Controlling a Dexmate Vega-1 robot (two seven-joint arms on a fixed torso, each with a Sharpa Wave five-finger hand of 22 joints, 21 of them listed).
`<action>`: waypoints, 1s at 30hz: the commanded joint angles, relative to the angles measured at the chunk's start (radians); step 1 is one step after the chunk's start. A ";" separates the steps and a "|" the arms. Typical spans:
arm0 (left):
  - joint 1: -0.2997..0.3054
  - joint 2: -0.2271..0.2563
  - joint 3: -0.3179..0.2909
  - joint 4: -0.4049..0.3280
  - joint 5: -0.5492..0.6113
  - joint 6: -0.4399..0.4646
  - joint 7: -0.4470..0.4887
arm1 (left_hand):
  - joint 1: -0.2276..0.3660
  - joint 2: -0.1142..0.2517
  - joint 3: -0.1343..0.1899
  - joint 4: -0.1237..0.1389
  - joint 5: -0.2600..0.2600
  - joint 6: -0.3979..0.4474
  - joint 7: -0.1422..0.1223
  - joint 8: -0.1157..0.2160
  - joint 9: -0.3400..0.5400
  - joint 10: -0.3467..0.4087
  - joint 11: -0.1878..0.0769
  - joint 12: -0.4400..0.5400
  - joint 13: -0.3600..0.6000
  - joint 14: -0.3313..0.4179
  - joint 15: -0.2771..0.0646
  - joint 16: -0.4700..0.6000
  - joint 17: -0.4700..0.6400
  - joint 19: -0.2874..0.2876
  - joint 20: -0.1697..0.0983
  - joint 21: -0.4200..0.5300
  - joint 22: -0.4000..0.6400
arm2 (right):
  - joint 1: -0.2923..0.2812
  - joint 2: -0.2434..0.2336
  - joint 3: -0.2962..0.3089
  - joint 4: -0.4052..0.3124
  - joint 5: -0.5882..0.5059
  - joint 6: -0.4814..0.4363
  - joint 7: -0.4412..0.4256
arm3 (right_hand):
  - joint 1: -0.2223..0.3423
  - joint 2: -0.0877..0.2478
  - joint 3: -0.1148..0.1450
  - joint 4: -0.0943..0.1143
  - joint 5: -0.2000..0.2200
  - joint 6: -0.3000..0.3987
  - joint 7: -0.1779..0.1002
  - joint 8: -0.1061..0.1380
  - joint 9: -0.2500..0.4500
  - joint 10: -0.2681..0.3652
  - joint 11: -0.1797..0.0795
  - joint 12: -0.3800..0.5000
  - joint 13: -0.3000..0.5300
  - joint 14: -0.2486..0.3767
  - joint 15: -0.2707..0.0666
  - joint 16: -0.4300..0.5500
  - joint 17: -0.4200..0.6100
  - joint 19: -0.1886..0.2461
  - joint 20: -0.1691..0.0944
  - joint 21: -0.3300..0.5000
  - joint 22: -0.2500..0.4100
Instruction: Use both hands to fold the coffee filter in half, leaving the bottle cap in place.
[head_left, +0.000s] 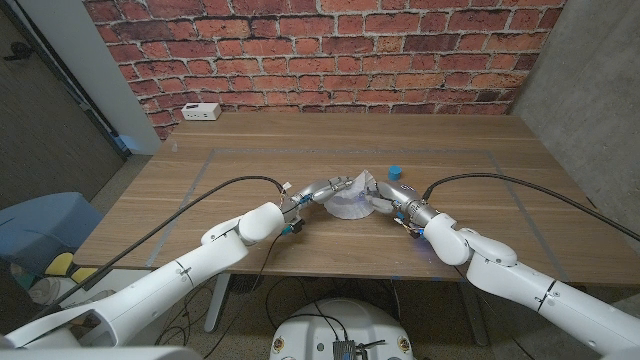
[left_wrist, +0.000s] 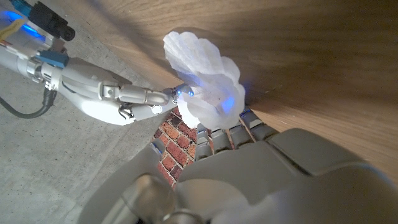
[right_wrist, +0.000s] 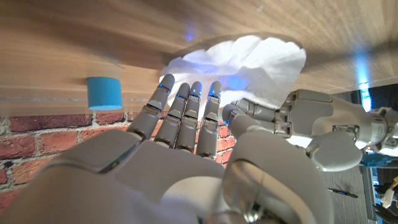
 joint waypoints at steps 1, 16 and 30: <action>-0.016 0.000 0.014 -0.015 0.007 0.042 -0.009 | -0.013 -0.003 -0.008 0.000 0.009 -0.026 -0.009 -0.006 0.002 -0.011 0.004 -0.005 0.002 -0.008 0.011 -0.005 0.002 0.000 0.016 -0.008 0.000 | -0.045 -0.020 0.062 -0.032 0.026 0.021 -0.088 | 0.004 -0.007 -0.003 0.003 0.001 0.010 0.004 -0.005 0.003 0.014 0.002 0.000 0.001 0.019 0.002 0.009 0.004 0.009 -0.003 0.000 0.000; -0.004 -0.017 -0.005 -0.002 -0.020 -0.016 0.033 | -0.031 0.001 -0.022 -0.003 0.026 -0.112 -0.039 -0.007 0.002 -0.047 0.000 -0.017 0.003 -0.027 0.012 -0.009 0.002 0.002 0.023 -0.024 0.000 | -0.003 -0.029 0.017 -0.010 -0.031 -0.010 -0.010 | -0.024 -0.025 -0.028 -0.006 -0.002 0.319 0.062 0.058 0.002 0.306 0.073 0.066 0.001 0.298 0.007 0.093 0.008 0.108 -0.001 0.030 0.005; -0.028 -0.043 -0.003 0.035 -0.082 -0.065 -0.017 | -0.033 0.004 -0.025 -0.005 0.033 -0.112 -0.040 0.001 0.002 -0.048 0.000 -0.015 0.003 -0.028 0.009 -0.008 0.002 0.011 0.025 -0.027 0.000 | 0.034 -0.021 -0.037 0.006 -0.084 -0.083 0.084 | -0.043 -0.029 -0.008 -0.036 -0.002 0.472 0.067 0.055 -0.005 0.464 0.068 0.072 -0.008 0.449 -0.012 0.069 -0.046 0.223 -0.039 0.072 0.005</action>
